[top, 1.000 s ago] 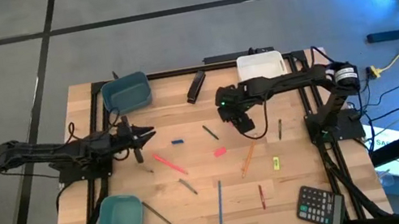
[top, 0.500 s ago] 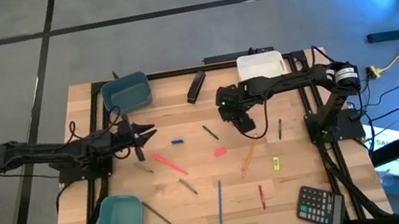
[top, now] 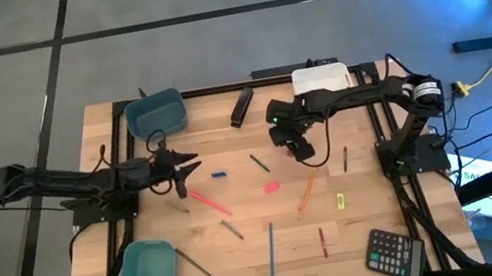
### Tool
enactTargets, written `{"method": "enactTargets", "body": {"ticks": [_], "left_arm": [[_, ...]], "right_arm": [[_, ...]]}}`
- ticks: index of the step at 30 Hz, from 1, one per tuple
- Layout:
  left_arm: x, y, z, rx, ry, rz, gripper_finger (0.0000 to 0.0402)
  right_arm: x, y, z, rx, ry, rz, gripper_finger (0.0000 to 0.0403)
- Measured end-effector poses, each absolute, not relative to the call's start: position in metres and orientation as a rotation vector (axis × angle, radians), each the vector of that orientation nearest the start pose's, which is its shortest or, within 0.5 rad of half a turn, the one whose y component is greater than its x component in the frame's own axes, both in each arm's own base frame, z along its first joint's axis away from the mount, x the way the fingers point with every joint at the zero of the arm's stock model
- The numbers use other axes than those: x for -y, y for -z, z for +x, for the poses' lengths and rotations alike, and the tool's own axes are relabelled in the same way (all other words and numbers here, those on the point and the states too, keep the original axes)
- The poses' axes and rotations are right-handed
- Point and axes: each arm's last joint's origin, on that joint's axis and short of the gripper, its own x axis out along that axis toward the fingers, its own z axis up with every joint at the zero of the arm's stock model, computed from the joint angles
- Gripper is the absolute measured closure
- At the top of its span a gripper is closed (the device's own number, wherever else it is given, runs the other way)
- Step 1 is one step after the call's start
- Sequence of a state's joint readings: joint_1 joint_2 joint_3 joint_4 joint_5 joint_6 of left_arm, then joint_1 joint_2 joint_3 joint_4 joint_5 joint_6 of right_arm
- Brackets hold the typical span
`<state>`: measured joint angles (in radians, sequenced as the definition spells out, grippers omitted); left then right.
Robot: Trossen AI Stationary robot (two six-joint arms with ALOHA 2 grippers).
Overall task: Sort crayons/erasers/pens/pencils in bins
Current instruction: Put the red eraser into the white bin
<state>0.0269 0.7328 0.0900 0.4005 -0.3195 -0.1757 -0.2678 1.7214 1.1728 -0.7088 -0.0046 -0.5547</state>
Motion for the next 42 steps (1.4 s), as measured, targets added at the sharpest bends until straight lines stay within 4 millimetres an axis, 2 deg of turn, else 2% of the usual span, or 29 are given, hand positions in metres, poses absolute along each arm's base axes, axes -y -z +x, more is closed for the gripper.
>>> {"method": "enactTargets", "body": {"ticks": [5, 11, 15, 21, 32, 42], "left_arm": [[-0.013, -0.156, 0.15, -0.236, -0.366, -0.131, 0.0288], [-0.013, -0.154, 0.149, -0.258, -0.377, -0.099, 0.0289], [-0.014, -0.154, 0.149, -0.267, -0.389, -0.071, 0.0289], [-0.014, -0.154, 0.149, -0.269, -0.396, -0.069, 0.0289], [-0.014, -0.148, 0.147, -0.326, -0.401, -0.058, 0.0289], [-0.014, -0.148, 0.147, -0.327, -0.401, -0.058, 0.0289]], "right_arm": [[0.094, -0.193, 0.315, -1.276, -0.191, -0.311, 0.0203], [0.093, -0.165, 0.317, -1.383, -0.329, -0.373, 0.0203], [0.091, -0.145, 0.323, -1.465, -0.323, -0.439, 0.0203], [0.086, -0.134, 0.326, -1.506, -0.375, -0.503, 0.0206], [0.079, -0.133, 0.328, -1.51, -0.445, -0.545, 0.0303], [0.088, -0.142, 0.332, -1.519, -0.432, -0.458, 0.0308]]}}
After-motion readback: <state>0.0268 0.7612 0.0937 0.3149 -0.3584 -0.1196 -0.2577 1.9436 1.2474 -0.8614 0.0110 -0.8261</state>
